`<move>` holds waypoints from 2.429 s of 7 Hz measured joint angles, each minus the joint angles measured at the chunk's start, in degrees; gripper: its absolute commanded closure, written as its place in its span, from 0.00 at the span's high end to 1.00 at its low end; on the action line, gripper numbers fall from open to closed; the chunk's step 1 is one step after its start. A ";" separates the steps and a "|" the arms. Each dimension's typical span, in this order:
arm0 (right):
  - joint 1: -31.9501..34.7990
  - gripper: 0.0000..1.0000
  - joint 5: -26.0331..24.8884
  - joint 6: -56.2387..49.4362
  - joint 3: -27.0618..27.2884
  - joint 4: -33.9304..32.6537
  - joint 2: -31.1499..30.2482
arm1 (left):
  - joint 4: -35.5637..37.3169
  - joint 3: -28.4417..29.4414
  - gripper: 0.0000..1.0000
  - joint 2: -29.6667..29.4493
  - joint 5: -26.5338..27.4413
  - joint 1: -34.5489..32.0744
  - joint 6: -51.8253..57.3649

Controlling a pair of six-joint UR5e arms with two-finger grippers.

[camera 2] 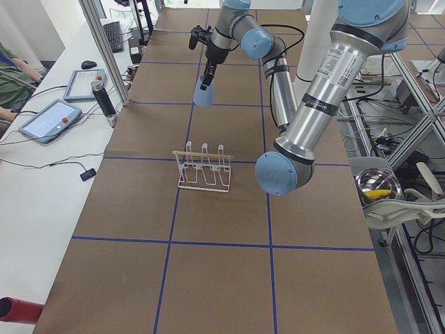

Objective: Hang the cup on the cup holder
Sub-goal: 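Lower the cup with the left gripper onto a rack hook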

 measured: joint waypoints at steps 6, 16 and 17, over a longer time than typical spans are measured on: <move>2.98 1.00 8.39 -14.58 -0.94 -18.04 -3.77 | -0.31 19.06 0.00 -4.20 -9.09 -4.71 6.25; 3.01 1.00 11.61 -14.46 -0.63 -18.63 -4.73 | -11.27 31.02 0.00 -1.55 -10.84 -5.09 9.55; 3.03 1.00 11.67 -14.45 -0.74 -18.61 -4.73 | -11.27 31.29 0.00 -1.31 -11.00 -4.89 9.79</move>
